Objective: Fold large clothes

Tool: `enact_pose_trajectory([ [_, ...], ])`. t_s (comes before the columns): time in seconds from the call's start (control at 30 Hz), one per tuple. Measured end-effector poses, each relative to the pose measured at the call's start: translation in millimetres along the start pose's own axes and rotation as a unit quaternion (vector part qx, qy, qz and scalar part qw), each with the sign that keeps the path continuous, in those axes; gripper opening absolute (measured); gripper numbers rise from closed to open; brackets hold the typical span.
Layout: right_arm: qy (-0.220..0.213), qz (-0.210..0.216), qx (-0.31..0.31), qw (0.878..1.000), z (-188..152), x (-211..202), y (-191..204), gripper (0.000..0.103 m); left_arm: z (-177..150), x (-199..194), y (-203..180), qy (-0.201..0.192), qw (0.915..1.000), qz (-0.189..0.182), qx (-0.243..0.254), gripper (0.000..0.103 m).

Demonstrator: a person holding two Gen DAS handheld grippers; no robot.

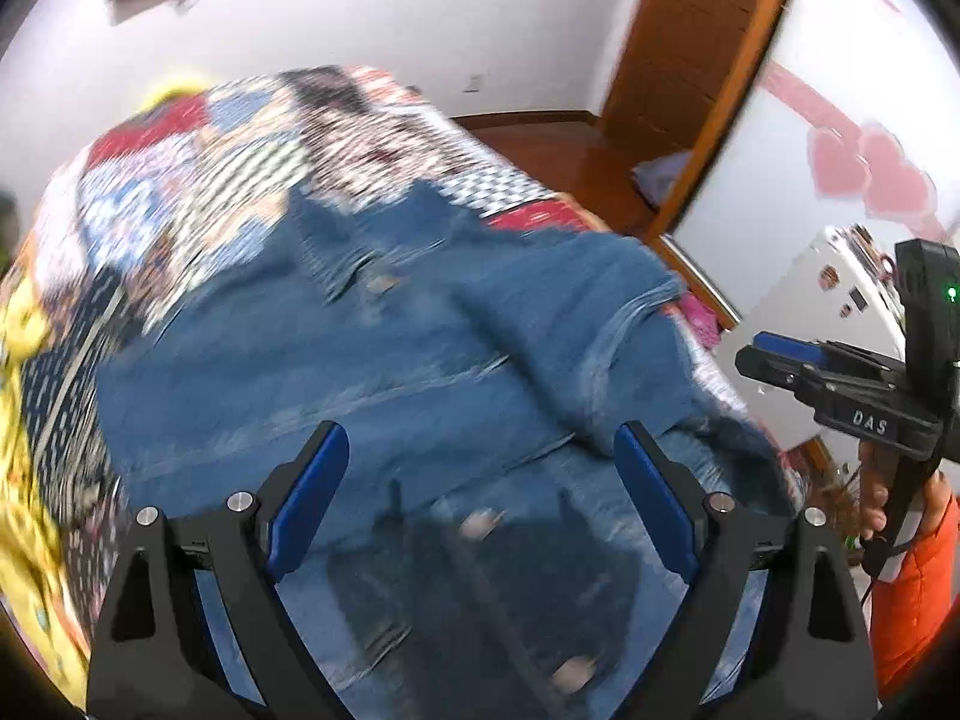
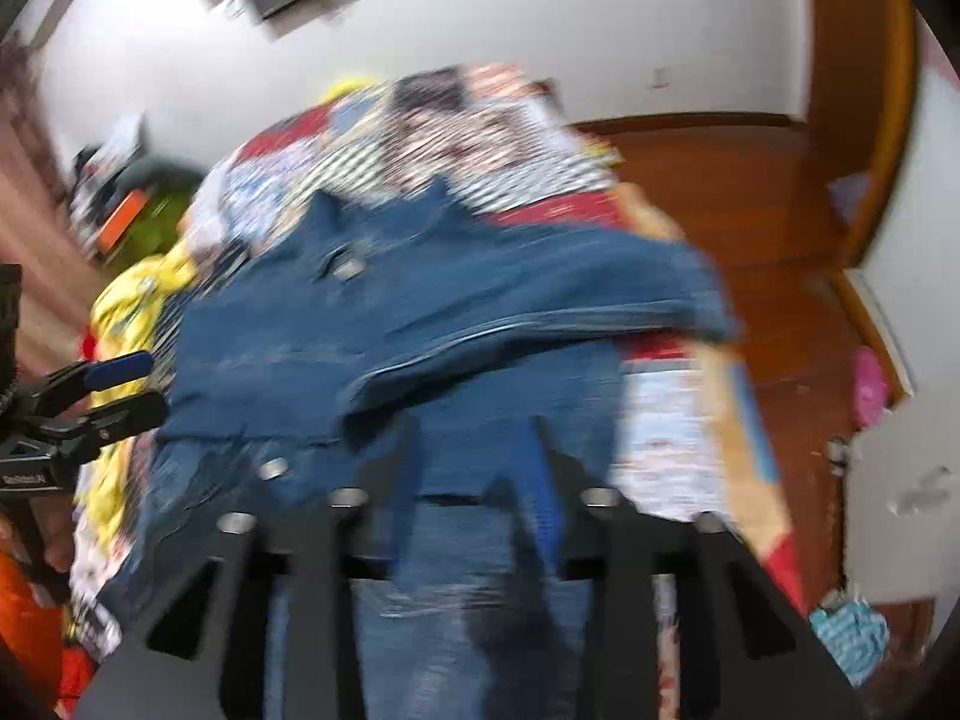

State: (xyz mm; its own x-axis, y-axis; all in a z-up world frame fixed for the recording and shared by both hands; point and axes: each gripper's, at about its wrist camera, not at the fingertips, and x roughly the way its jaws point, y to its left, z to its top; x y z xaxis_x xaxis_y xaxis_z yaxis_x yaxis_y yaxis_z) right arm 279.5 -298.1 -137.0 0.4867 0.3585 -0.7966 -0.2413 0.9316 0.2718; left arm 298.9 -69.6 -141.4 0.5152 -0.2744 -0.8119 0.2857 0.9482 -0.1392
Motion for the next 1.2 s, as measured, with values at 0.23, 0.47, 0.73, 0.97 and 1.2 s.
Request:
enact_pose_trajectory([
  [0.23,-0.019,-0.050,0.057,0.997,0.7,-9.4,-50.7,0.051,49.7,56.1,-66.8,0.026,0.9964,-0.026,0.076,0.090],
  [0.47,0.015,-0.035,0.078,0.996,-4.6,24.5,-63.1,0.052,66.4,134.2,-104.6,0.079,0.9877,-0.014,0.134,0.074],
  [0.73,0.045,0.004,0.083,0.995,-9.6,54.6,-61.6,0.052,60.9,180.8,-100.5,0.098,0.9850,-0.017,0.141,0.020],
  [0.97,0.065,0.001,0.054,0.996,-16.0,72.6,-51.3,0.052,83.2,114.7,-60.7,0.019,0.9963,-0.030,0.079,0.009],
  [1.2,0.071,0.002,0.056,0.996,-19.1,69.7,-53.0,0.052,50.6,37.9,5.1,-0.036,0.9978,0.030,0.048,0.010],
])
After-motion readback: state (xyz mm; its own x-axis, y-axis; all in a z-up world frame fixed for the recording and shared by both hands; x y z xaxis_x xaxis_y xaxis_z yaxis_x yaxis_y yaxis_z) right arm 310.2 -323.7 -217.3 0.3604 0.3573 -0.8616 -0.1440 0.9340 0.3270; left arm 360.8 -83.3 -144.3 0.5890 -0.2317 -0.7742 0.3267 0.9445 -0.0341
